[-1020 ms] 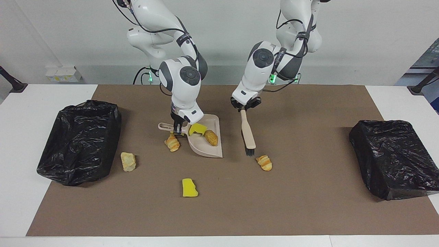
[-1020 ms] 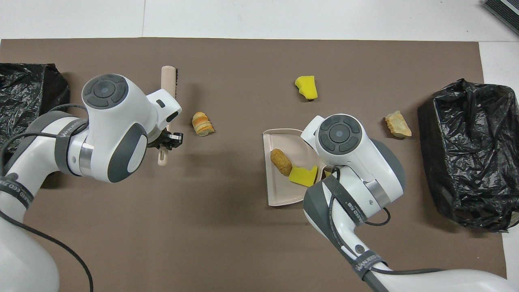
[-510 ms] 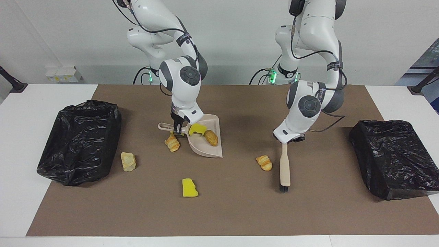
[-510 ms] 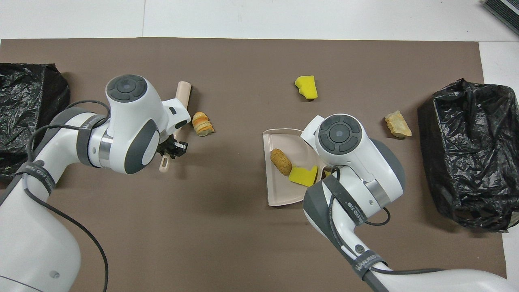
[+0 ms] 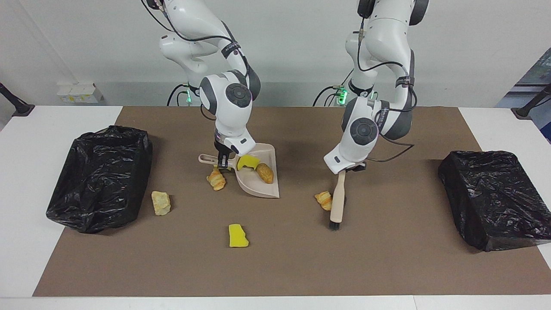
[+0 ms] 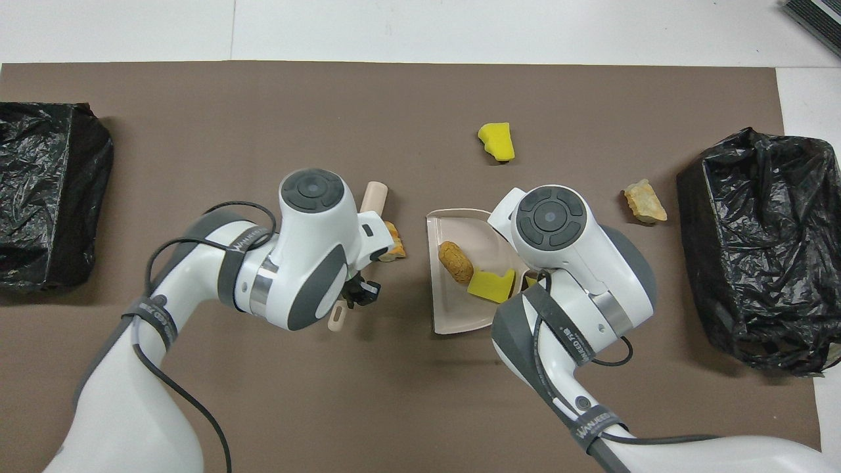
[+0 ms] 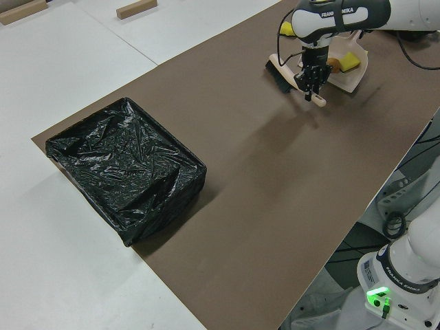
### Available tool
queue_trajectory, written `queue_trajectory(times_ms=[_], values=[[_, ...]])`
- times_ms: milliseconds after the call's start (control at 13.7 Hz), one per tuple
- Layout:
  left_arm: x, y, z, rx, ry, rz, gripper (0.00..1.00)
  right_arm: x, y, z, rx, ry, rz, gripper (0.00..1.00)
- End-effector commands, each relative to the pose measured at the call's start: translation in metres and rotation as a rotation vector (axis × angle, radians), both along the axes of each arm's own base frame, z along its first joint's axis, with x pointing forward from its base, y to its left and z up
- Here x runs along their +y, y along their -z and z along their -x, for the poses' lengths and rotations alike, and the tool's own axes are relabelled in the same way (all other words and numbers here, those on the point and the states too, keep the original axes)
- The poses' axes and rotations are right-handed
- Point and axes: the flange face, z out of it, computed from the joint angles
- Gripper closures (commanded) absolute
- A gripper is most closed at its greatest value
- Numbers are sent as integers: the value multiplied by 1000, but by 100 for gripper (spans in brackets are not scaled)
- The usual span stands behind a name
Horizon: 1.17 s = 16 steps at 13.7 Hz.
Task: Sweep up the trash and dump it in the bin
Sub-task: 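Sweep the bread chunk with the left gripper into the dustpan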
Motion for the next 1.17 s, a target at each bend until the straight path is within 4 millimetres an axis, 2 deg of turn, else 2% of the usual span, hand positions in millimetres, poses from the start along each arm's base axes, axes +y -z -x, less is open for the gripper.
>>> queue_trajectory(times_ms=[0,73,291,510,656,874,1093], values=[[-32,-8,46,33,-21,18,100,-9,3,7,-5,0,-3,100],[-42,-10,57,39,-38,23,100,-10,2,6,-7,1,-3,100],[-91,-21,94,56,-85,72,100,-11,2,6,-9,3,-5,100],[-109,-39,113,41,-102,85,100,-15,3,3,-11,6,-6,100],[-124,-46,131,52,-133,87,100,-26,3,-1,3,-24,-11,100],[-118,-83,124,55,-219,136,100,-28,4,-5,-4,-48,-22,100],[-107,-91,117,62,-282,117,100,-33,5,-8,-6,-53,-27,100]])
